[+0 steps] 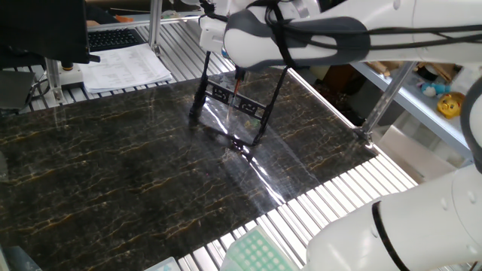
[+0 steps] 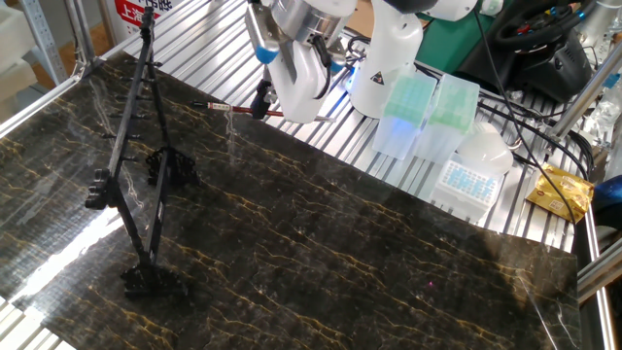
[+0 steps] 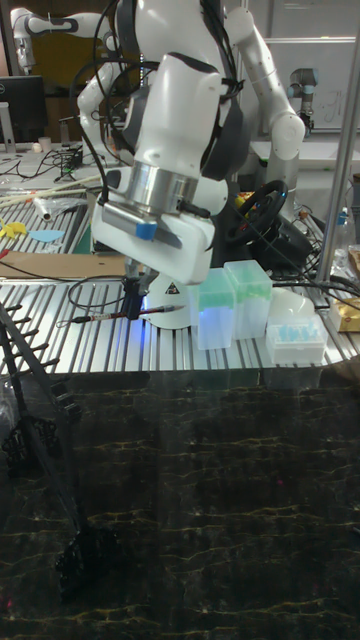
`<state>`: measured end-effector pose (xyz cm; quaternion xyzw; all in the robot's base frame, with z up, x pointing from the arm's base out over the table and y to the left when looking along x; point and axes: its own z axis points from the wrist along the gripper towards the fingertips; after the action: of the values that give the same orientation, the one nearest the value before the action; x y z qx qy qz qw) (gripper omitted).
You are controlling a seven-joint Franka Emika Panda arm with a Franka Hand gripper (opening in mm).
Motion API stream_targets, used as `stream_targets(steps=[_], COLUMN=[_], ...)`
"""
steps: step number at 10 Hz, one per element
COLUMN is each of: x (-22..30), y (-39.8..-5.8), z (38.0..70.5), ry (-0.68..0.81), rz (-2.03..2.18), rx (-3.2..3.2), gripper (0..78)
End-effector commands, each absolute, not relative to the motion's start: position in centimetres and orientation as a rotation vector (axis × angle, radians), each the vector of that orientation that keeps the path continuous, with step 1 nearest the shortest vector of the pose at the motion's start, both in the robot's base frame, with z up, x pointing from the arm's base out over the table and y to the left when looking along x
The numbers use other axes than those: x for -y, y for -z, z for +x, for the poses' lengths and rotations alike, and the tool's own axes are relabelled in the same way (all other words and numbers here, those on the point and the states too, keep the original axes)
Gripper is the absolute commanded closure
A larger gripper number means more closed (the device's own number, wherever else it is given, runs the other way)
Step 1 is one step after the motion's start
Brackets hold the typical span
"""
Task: Place the brush on the pen rack
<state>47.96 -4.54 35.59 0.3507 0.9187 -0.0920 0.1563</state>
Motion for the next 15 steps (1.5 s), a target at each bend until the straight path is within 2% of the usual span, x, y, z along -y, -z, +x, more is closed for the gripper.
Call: stream_targets(steps=[1,15], x=[4.7,5.9], y=[-35.8,-34.8], z=[48.5,51.4], ry=[0.259,0.214], rz=[0.983,0.89], rx=[-2.627,-2.577], gripper=[76.4,76.4])
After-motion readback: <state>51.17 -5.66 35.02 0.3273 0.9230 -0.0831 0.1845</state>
